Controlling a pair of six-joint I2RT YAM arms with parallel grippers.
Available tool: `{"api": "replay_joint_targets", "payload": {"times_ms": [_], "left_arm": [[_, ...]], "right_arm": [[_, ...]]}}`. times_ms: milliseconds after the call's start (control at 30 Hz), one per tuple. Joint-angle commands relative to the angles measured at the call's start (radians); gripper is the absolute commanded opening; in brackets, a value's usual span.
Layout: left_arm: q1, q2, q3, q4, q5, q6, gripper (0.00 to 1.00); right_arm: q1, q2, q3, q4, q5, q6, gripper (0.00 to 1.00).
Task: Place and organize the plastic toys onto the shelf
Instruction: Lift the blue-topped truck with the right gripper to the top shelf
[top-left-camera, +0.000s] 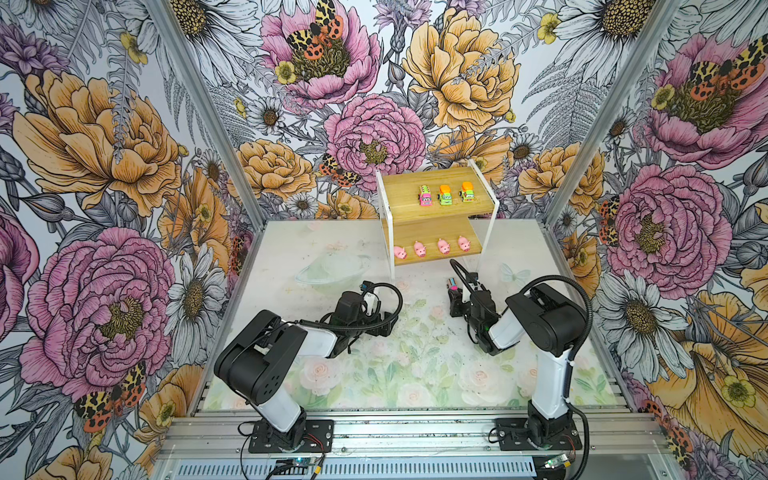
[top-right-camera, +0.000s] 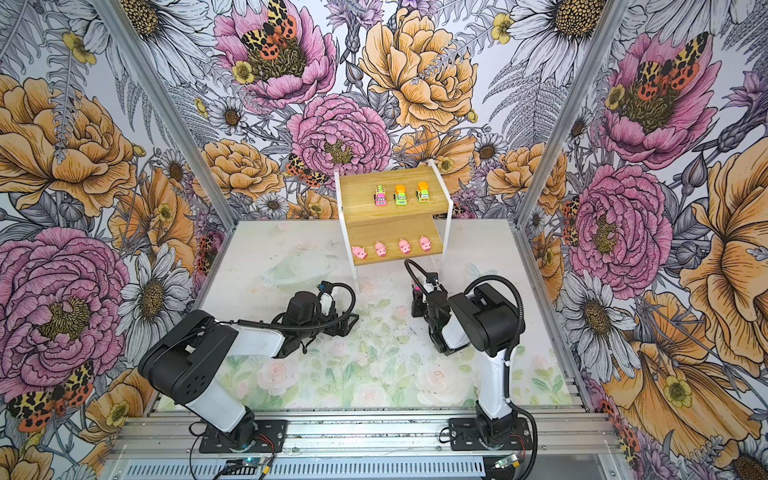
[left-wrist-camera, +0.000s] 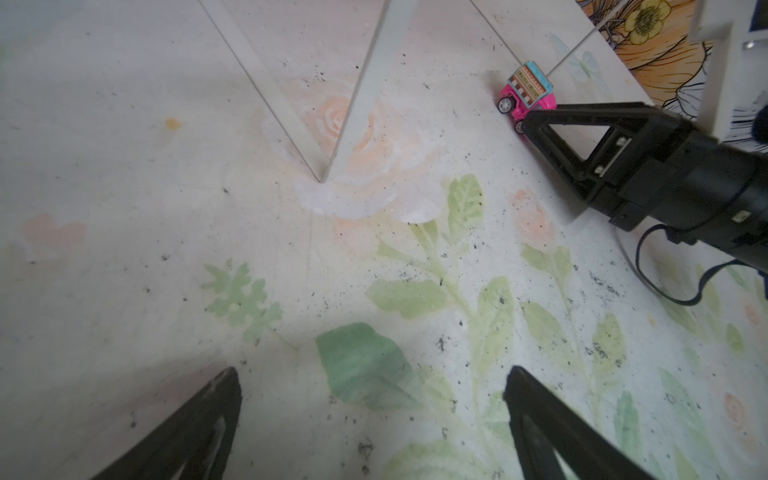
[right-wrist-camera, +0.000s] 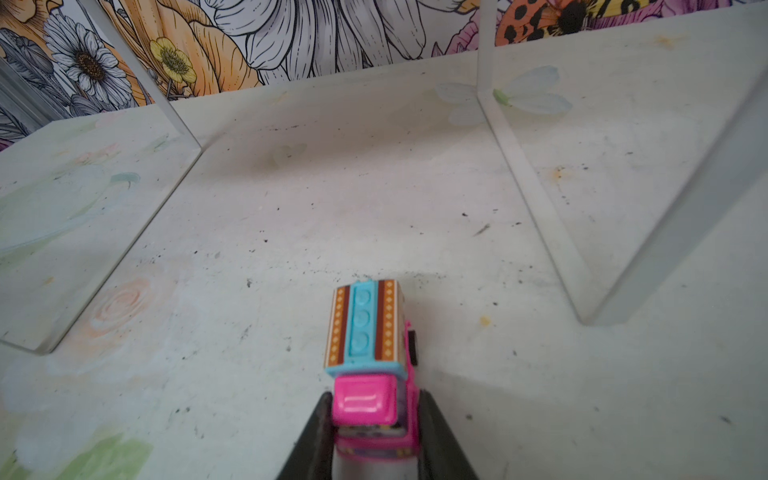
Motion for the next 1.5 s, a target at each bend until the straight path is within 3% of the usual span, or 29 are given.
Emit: {"api": "replay_joint_targets", "payload": {"times_ms": [0,200,367,567,800,967,1167,1467], "left_arm": [[-0.008,0.005,-0.009,-0.008,-0.010,0.013,0.99],[-0.006,-0.003,-0.013,-0.007,-0.012,0.011,0.99],[-0.007,-0.006,-0.012,-0.008,-0.012,0.013,0.99],[-0.004,-0.003,-0.007,-0.007,-0.003,0.013,0.99],[-0.005,-0.010,-0.008,-0.008,0.002,0.016,0.99],[-0.004,-0.015,-0.011,-0.008,0.006,0.021,0.99],[-0.001,-0.020,-0.014,-0.008,0.009,0.026,0.99],[0.002,-0.034,-0.020,-0.008,0.014,0.027,0.99]], "right_arm": [[0.002,0.002,0.009,0.004,-0.024,-0.004,0.27],[0.007,-0.049,-0.037,0.027,-0.037,0.008,0.23],[0.028,-0.208,-0.089,-0.087,-0.059,0.029,0.21],[0.093,-0.514,-0.064,-0.464,-0.075,0.018,0.21],[0.205,-0.896,0.106,-1.004,-0.016,0.016,0.19],[0.243,-1.035,0.216,-1.177,0.006,0.039,0.18],[0.292,-1.004,0.402,-1.275,0.027,0.029,0.18],[0.345,-0.738,0.788,-1.328,0.046,-0.025,0.17]]}}
